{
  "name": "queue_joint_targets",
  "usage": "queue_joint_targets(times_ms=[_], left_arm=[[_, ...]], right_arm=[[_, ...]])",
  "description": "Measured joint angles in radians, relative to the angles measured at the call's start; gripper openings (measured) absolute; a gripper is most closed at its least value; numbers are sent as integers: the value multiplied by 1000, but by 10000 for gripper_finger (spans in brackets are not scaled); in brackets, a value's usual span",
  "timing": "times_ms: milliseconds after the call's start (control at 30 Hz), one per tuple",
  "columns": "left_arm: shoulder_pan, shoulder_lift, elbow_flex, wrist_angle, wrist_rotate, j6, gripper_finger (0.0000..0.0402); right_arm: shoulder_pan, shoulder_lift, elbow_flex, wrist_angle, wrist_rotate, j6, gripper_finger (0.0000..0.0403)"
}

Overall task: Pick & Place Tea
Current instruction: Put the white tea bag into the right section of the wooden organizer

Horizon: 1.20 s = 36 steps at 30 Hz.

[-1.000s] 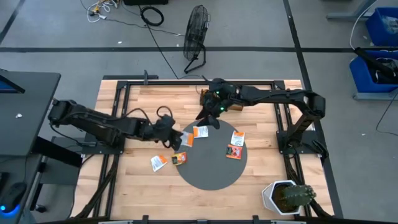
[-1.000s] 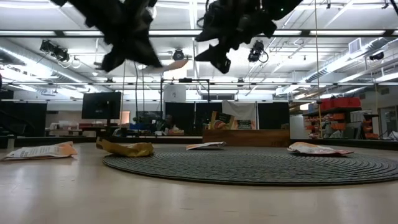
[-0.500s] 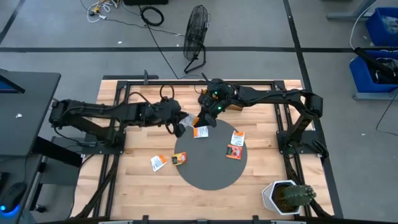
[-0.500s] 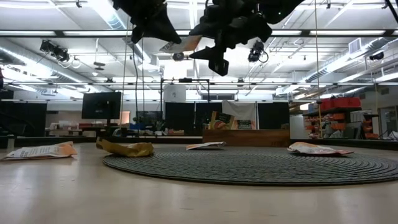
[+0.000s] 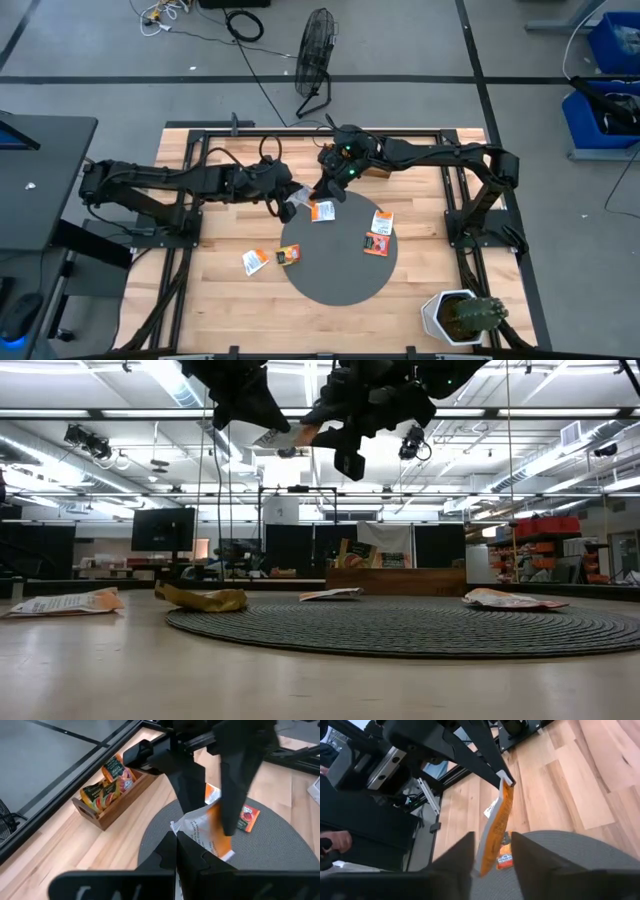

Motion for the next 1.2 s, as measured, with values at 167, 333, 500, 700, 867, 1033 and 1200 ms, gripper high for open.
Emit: queue_joint_targets(times_ms=[167, 333, 500, 700, 867, 1033, 1200], left_arm=[[0, 0, 0, 0, 0, 3, 2], [0, 0, 0, 1, -1, -25, 17], [1, -24, 0, 0, -41, -77, 50], [1, -100, 0, -2, -107, -136, 97], [1, -180, 0, 4, -201, -312, 128], [1, -219, 0, 119, -267, -396, 149], [1, -219, 0, 269, -241, -300, 169]], right_arm=[[0, 0, 0, 0, 18, -18, 27], [0, 0, 0, -5, 19, -45, 17], [-12, 0, 0, -41, 23, -65, 7], [-43, -8, 0, -67, 27, -82, 6], [-69, -66, 0, 24, 103, -102, 5], [-78, -104, 0, 296, 170, -55, 5], [-72, -111, 0, 496, 234, -38, 5]])
